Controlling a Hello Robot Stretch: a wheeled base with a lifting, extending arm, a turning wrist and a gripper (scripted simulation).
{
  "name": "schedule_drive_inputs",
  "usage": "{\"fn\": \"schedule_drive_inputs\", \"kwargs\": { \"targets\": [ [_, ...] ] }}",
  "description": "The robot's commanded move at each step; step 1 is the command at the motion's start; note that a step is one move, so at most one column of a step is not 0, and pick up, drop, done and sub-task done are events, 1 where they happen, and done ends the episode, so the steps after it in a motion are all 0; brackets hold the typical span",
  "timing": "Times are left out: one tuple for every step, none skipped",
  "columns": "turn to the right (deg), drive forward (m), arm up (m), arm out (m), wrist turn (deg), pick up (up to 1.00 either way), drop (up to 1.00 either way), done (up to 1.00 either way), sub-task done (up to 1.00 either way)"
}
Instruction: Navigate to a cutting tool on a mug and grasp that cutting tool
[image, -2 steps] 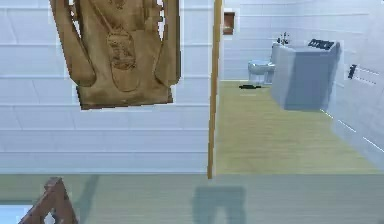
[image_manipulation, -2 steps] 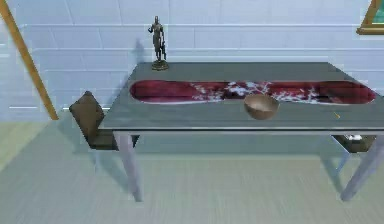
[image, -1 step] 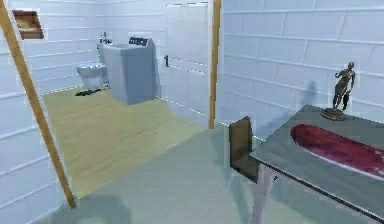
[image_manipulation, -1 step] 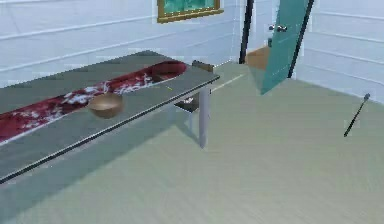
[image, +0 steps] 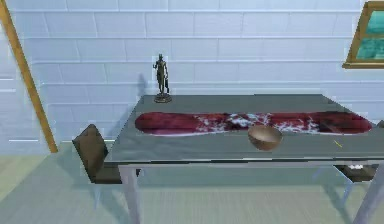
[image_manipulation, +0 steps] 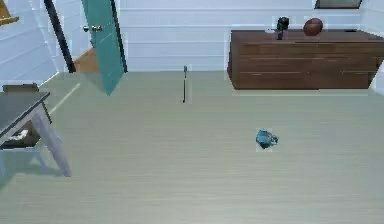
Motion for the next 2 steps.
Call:
{"fn": "schedule_drive_inputs", "kwargs": {
  "targets": [
    [45.0,0.00,0.00,0.00,0.0,0.00,0.00,0.00,0.00],
    [36.0,0.00,0.00,0.00,0.0,0.00,0.00,0.00,0.00]
  ]
}}
